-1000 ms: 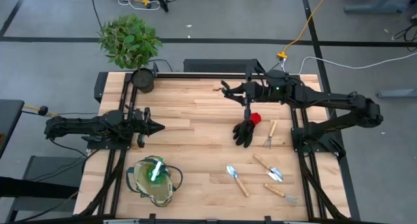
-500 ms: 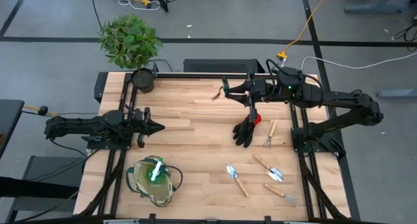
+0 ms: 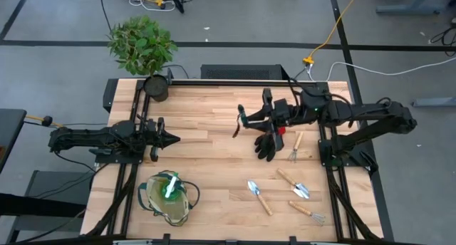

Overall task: Pick & Place Garden tools in Gardening bag
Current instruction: Put the shear scissors into the gardening bag

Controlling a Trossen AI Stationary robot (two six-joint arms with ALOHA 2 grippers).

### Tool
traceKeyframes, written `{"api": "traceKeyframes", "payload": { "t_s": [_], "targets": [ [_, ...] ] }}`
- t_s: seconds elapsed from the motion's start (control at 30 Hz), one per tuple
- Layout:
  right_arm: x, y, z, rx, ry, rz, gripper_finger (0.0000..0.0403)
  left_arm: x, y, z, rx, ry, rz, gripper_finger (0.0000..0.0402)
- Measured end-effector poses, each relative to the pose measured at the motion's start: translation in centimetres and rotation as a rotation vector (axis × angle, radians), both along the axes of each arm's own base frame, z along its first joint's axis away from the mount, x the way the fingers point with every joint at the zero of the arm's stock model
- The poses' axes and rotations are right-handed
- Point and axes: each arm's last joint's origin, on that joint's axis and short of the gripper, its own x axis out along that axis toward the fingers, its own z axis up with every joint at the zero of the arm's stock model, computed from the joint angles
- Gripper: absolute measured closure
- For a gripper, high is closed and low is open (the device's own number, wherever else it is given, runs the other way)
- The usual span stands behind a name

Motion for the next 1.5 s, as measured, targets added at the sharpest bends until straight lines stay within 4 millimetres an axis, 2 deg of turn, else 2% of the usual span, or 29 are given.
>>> {"api": "traceKeyframes", "payload": {
  "t_s": [0.47, 0.77, 1.2, 1.5],
  "targets": [
    [4.1, 2.9, -2.4, 0.061, -0.026, 0.089, 0.0357, 0.0, 0.0, 0.0, 0.000, -0.002, 0.000, 0.0388],
    [6.3, 3.6, -4.1, 0.099, -0.020, 0.100, 0.0357, 0.0, 0.0, 0.9, 0.000, -0.094, -0.010, 0.0388],
    [6.6, 3.6, -4.1, 0.120, -0.046, 0.101, 0.0357, -0.3, -0.1, 2.9, 0.002, -0.238, -0.020, 0.0388],
    [6.6, 3.6, -4.1, 0.120, -0.051, 0.101, 0.0357, 0.5, -0.1, 5.4, 0.029, -0.205, -0.016, 0.0388]
  ]
}}
